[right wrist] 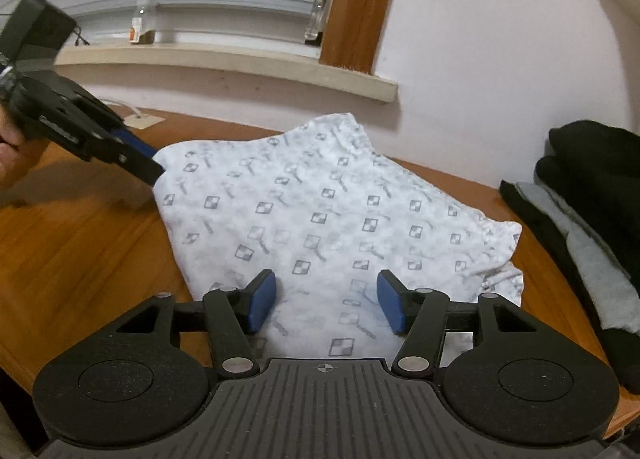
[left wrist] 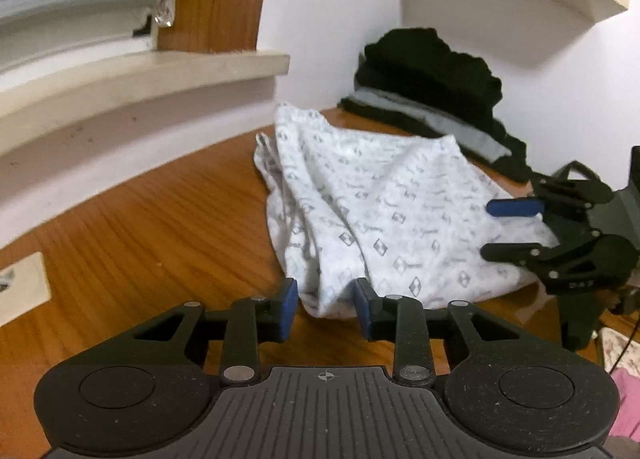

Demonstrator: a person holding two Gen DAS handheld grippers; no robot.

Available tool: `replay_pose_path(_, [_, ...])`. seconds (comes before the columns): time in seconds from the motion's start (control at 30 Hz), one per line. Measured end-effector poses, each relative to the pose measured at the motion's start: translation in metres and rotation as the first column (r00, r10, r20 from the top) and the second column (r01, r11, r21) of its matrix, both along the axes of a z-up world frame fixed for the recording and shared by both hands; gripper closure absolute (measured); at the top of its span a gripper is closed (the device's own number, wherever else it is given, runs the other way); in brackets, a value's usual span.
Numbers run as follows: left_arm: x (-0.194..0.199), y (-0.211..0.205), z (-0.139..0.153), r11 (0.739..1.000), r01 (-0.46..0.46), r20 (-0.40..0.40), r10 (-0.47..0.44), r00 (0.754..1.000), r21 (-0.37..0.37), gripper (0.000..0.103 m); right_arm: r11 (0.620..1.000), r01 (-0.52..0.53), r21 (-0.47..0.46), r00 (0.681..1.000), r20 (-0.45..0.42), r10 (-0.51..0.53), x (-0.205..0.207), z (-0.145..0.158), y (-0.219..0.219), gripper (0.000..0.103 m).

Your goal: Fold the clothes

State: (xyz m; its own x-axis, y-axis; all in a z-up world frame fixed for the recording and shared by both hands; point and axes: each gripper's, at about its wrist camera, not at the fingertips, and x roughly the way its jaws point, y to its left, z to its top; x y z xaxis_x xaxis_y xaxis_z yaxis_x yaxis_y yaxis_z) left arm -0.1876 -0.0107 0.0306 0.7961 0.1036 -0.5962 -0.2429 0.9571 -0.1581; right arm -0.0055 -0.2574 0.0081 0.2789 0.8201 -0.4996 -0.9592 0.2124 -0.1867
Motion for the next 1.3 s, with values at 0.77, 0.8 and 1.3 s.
replay_pose_path(0.77, [0.007,0.020,0.043,0.993,-0.028,0.007,0.028,1.000,0.118,0.070,0.994,0.082,0.069,0.985,-0.157,-0.071,0.033,0.011,-0.033,0.046])
replay_pose_path(0.8, [0.016,0.020,0.044,0.993,-0.016,0.010,0.015,1.000,0.117,0.069,0.995,0.087,0.056,0.983,-0.166,-0.077,0.035,0.009,-0.032,0.046])
replay_pose_path(1.3, [0.112,0.059,0.002,0.999,0.011,-0.053,-0.009,0.999,0.031,0.052,0.983,0.183,0.017,0.955,-0.239,-0.173,0.098,0.020,-0.038,0.044])
